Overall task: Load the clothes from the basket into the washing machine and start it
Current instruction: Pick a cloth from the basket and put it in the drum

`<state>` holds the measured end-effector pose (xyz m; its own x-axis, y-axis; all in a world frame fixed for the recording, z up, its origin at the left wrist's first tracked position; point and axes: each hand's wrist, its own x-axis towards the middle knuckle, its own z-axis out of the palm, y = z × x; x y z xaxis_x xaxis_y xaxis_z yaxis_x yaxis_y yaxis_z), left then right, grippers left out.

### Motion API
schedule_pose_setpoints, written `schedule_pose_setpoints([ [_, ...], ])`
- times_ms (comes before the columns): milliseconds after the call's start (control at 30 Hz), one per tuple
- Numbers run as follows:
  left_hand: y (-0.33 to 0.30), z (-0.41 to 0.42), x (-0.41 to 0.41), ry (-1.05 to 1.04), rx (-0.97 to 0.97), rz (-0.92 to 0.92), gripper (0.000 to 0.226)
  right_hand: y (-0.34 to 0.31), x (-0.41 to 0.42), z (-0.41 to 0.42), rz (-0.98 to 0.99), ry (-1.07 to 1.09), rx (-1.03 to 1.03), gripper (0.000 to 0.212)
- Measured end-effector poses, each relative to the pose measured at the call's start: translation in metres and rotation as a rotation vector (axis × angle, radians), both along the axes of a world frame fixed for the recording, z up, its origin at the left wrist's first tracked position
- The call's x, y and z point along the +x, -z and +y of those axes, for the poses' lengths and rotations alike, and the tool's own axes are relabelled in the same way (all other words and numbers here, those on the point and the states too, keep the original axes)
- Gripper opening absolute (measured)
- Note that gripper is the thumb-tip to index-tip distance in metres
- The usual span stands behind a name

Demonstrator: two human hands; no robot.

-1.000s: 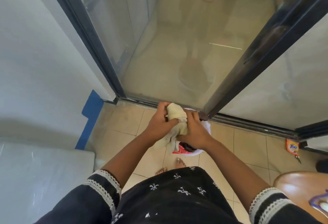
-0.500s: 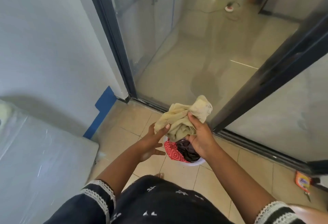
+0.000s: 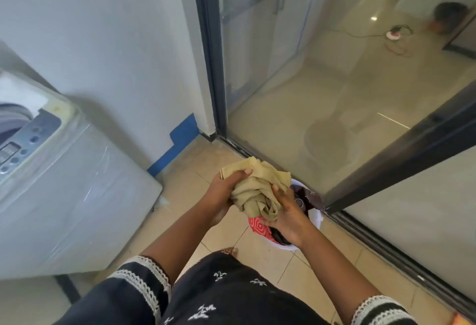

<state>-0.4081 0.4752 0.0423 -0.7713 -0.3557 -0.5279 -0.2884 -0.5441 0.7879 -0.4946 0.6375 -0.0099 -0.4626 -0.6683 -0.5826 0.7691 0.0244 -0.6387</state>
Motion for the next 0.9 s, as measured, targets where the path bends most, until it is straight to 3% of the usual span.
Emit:
schedule_pose_setpoints([
  [100, 0.006, -0.003, 0.019, 0.021, 0.047, 0.02, 0.049, 0.005, 0.006, -0.004, -0.159, -0.048, -0.187, 0.095],
  [267, 0.013, -0.019, 0.04, -0.021, -0.021, -0.102, 0.045, 0.003, 0.002, -0.031, -0.028, -0.097, -0.12, 0.092],
  [367, 0.021, -0.029, 0.058, -0.07, 0.054, -0.081, 0.056, 0.006, -0.006, -0.058, 0.025, -0.132, -0.075, 0.087],
  [533, 0.026, -0.063, 0.091, -0.291, 0.078, 0.012, 0.058, -0.002, -0.001, -0.134, 0.117, -0.307, -0.07, 0.06],
  [700, 0.019, -0.143, 0.138, -0.598, -0.036, 0.016, 0.051, -0.016, 0.033, -0.234, 0.171, -0.45, -0.049, 0.063],
  [900, 0.005, -0.243, 0.213, -0.789, -0.132, 0.018, 0.05, -0.035, 0.099, -0.367, 0.232, -0.563, -0.075, 0.064],
])
